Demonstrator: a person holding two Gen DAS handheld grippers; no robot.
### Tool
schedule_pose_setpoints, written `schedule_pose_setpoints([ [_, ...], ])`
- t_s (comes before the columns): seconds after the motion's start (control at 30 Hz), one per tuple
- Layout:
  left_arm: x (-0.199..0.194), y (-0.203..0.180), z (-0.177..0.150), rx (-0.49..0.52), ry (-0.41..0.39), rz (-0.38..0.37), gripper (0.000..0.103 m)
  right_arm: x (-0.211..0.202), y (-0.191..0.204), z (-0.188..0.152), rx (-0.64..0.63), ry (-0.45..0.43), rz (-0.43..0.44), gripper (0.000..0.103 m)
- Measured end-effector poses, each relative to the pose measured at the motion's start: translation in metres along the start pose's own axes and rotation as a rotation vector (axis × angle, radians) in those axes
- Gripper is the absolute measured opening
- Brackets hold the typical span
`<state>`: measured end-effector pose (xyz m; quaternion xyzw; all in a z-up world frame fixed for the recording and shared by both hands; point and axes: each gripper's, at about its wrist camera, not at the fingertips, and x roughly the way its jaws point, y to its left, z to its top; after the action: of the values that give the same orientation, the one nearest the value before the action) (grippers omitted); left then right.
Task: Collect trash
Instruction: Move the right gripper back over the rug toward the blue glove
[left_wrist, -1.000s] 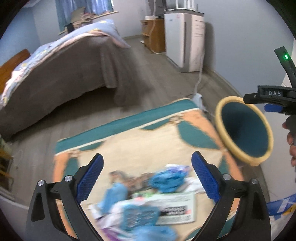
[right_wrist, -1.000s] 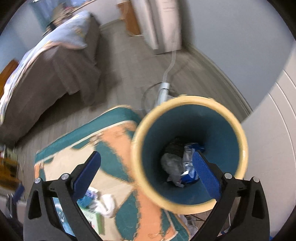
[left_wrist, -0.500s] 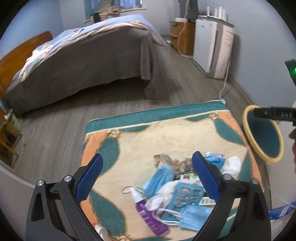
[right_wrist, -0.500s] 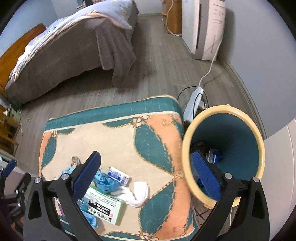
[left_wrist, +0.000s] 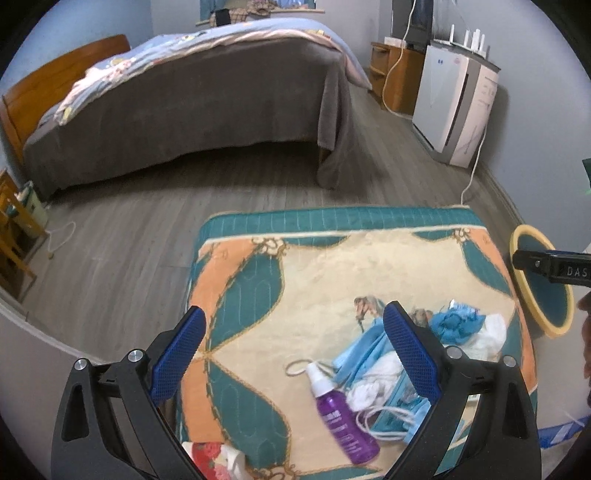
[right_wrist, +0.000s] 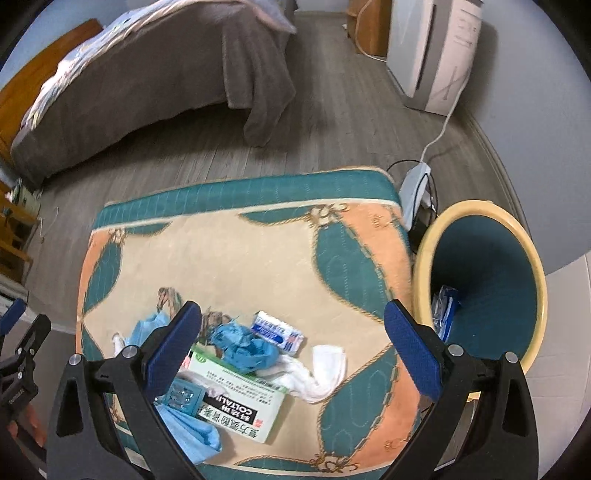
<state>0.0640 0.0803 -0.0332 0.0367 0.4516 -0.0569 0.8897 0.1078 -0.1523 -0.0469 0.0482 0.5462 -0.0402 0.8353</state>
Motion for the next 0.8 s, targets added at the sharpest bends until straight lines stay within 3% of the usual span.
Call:
schedule_pose_setpoints([
  [0.33, 0.007, 0.006, -0.009, 0.001, 0.047, -0.063, 0.096, 0.027, 0.028, -0.019, -0.098, 0.074, 0.015, 0.097],
  [0.47, 0.013, -0.014, -0.018, 0.075, 0.078, -0.109, 0.096, 0.036, 0.029, -0.022, -0.107, 0.099, 0.017, 0.097],
  [0.7, 0.026, -0.049, -0.040, 0.207, 0.167, -0.139, 0.093, 0.049, 0.032, -0.027, -0.123, 0.165, 0.036, 0.079],
  [0.8, 0.025, -0.051, -0.046, 0.222, 0.211, -0.191, 0.083, 0.050, 0.032, -0.027, -0.123, 0.172, 0.045, 0.078],
])
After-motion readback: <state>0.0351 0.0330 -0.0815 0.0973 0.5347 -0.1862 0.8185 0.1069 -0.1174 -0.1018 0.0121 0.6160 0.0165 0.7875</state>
